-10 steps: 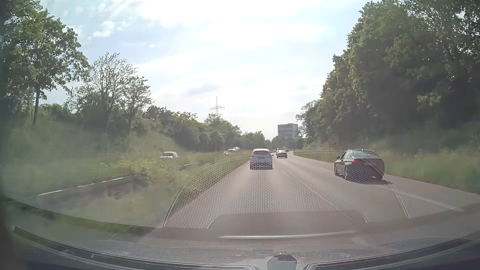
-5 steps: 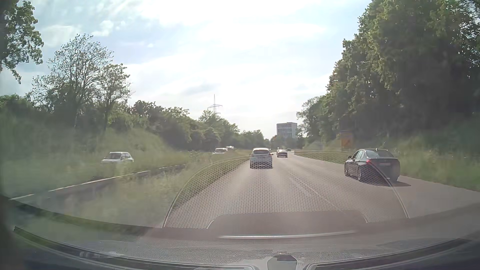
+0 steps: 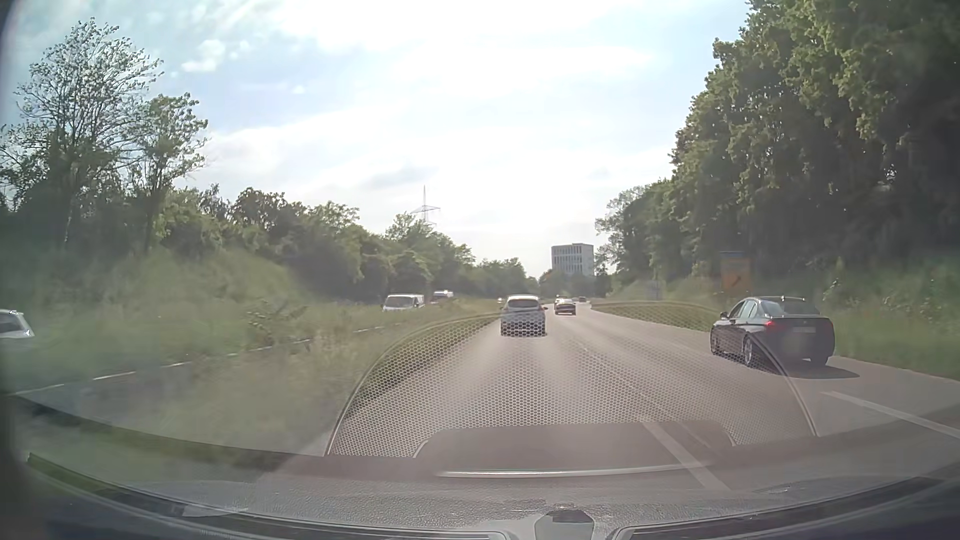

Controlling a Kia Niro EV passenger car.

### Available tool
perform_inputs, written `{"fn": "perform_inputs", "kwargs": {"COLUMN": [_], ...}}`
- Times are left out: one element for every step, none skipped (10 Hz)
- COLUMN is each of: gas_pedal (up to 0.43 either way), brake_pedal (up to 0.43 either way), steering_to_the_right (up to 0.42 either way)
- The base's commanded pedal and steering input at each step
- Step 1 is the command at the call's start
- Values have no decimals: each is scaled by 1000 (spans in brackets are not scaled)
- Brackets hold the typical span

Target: Follow the waypoints while adhering to traffic rules and regulations

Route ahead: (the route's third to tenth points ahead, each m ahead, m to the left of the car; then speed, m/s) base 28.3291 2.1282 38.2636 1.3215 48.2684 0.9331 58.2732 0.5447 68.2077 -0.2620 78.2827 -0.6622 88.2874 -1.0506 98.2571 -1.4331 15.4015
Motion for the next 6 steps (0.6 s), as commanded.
{"fn": "perform_inputs", "kwargs": {"gas_pedal": [47, 59, 67, 79, 79, 79], "brake_pedal": [0, 0, 0, 0, 0, 0], "steering_to_the_right": [0, 0, 0, 0, 0, 1]}}
